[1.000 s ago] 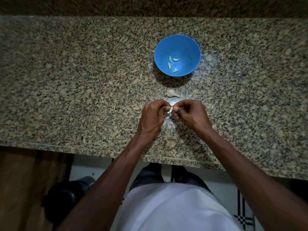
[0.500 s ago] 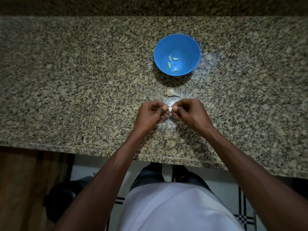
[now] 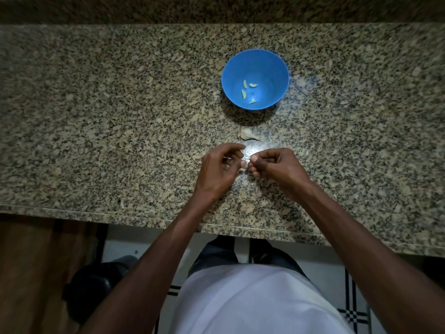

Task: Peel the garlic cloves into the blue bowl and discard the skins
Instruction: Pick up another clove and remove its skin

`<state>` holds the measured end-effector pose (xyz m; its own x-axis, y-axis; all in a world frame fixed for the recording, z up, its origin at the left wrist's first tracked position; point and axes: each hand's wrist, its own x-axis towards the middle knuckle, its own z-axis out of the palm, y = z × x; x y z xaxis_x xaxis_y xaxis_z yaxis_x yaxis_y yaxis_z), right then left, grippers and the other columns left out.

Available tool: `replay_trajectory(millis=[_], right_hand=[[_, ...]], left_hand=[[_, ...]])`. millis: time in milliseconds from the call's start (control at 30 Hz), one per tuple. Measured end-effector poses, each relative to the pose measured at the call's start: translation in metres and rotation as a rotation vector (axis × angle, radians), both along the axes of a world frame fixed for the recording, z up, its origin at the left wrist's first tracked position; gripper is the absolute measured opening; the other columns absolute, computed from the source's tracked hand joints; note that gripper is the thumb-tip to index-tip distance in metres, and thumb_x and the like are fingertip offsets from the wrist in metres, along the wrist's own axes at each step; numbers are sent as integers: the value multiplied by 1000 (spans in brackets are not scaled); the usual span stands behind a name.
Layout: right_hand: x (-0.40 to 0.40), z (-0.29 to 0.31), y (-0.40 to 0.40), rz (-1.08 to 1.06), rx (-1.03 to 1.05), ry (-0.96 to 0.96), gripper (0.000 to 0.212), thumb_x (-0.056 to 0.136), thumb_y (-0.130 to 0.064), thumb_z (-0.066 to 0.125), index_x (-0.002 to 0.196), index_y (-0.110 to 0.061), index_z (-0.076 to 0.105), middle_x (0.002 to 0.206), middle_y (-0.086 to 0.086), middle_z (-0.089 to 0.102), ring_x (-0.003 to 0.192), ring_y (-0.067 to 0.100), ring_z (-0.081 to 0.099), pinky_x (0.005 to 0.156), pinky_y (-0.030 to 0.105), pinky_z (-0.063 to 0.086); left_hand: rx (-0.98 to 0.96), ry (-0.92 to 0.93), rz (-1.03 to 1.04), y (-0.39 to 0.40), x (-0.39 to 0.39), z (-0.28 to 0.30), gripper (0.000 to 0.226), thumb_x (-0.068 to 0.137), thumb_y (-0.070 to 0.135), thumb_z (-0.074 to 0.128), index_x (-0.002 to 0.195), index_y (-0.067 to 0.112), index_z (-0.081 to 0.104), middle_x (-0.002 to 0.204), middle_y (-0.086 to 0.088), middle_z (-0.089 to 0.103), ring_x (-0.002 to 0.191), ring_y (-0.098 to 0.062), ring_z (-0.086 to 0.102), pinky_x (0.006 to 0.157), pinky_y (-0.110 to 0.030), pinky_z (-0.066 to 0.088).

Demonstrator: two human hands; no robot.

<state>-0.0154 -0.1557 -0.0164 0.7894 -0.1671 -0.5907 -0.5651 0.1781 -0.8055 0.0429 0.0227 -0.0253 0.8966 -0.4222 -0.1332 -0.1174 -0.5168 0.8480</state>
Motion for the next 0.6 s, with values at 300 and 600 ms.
replay_trajectory(millis=[300, 600], right_hand=[[1, 4, 5, 108, -374, -86, 11, 97, -19, 75, 97, -9, 77, 79, 5, 78, 74, 22, 76, 70, 36, 65], [-1, 0, 18, 83, -603, -193, 11, 98, -23, 72, 98, -13, 77, 83, -6, 75, 73, 0, 70, 59, 11, 54]], left_hand=[[-2, -30, 2, -6, -2, 4, 17, 91, 16, 79, 108, 13, 80, 97, 6, 77, 82, 1, 72, 74, -18, 61], [-62, 202, 174, -12, -1, 6, 19, 90, 17, 80, 105, 7, 78, 93, -4, 79, 83, -14, 78, 77, -38, 66]])
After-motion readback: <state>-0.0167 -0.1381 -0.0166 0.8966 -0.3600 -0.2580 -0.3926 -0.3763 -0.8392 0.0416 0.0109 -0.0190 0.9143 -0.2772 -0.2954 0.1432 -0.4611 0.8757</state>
